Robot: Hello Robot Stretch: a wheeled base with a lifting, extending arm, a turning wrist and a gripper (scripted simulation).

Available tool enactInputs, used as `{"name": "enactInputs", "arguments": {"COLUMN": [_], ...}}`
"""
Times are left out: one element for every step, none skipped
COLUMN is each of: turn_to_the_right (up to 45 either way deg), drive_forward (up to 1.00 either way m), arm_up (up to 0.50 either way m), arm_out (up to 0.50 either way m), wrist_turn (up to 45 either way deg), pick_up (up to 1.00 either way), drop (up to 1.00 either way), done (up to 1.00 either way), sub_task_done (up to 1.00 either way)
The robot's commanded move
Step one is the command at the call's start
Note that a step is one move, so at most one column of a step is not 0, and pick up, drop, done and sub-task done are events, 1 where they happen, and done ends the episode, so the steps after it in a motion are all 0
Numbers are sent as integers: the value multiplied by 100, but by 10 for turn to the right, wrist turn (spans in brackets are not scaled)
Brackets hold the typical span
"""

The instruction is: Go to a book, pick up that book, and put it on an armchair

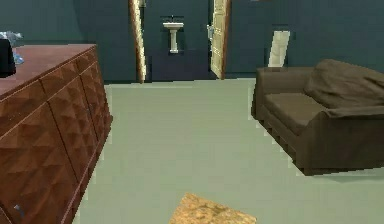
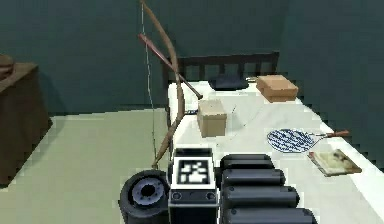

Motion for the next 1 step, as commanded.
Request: {"name": "enactInputs", "arguments": {"turn_to_the_right": [-330], "drive_forward": [0], "arm_up": [0], "arm_out": [0], "wrist_turn": [0], "pick_up": [0], "drop": [0], "done": [0], "sub_task_done": [0]}}
